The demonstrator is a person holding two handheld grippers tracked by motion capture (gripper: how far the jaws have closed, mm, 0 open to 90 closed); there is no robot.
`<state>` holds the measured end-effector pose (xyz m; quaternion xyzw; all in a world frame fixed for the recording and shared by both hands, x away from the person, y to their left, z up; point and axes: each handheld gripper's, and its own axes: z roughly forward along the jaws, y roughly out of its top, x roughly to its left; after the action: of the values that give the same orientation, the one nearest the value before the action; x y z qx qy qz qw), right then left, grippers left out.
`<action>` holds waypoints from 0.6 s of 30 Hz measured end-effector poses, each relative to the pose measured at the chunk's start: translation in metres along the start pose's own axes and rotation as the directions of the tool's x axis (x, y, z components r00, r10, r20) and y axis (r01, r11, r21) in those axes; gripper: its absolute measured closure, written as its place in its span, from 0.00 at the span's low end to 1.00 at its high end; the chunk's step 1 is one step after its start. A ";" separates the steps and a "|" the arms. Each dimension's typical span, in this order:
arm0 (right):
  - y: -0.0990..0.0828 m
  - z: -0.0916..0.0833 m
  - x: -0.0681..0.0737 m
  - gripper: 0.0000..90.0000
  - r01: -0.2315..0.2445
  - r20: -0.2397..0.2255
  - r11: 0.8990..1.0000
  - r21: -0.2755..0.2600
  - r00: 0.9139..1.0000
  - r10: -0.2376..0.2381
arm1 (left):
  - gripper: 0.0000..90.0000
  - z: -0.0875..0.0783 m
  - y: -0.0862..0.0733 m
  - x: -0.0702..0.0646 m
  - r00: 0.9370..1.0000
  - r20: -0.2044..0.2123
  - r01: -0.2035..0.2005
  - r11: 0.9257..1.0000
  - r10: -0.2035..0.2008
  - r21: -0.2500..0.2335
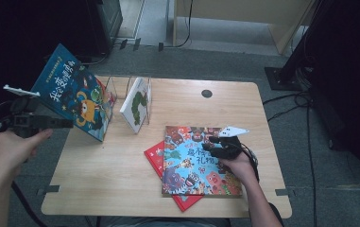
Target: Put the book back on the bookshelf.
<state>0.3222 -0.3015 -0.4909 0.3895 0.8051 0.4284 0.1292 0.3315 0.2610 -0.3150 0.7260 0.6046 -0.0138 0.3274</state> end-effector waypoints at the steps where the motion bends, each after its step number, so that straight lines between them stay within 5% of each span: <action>1: 0.000 0.000 0.000 0.57 -0.003 0.003 1.000 0.003 1.000 0.003 | 0.53 0.005 0.000 -0.003 1.000 0.009 -0.007 1.000 0.007 0.005; 6: -0.001 -0.002 0.000 0.56 -0.004 0.013 1.000 0.013 1.000 0.003 | 0.52 0.028 -0.002 -0.018 0.996 0.062 -0.063 0.998 0.062 0.006; 18: -0.009 -0.008 -0.002 0.56 -0.018 0.029 0.999 0.041 0.999 0.017 | 0.51 0.087 -0.003 -0.048 0.983 0.102 -0.163 0.983 0.155 0.079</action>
<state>0.3141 -0.3104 -0.4935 0.4053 0.8083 0.4071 0.1287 0.3483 0.1763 -0.3650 0.7840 0.5273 -0.0484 0.3240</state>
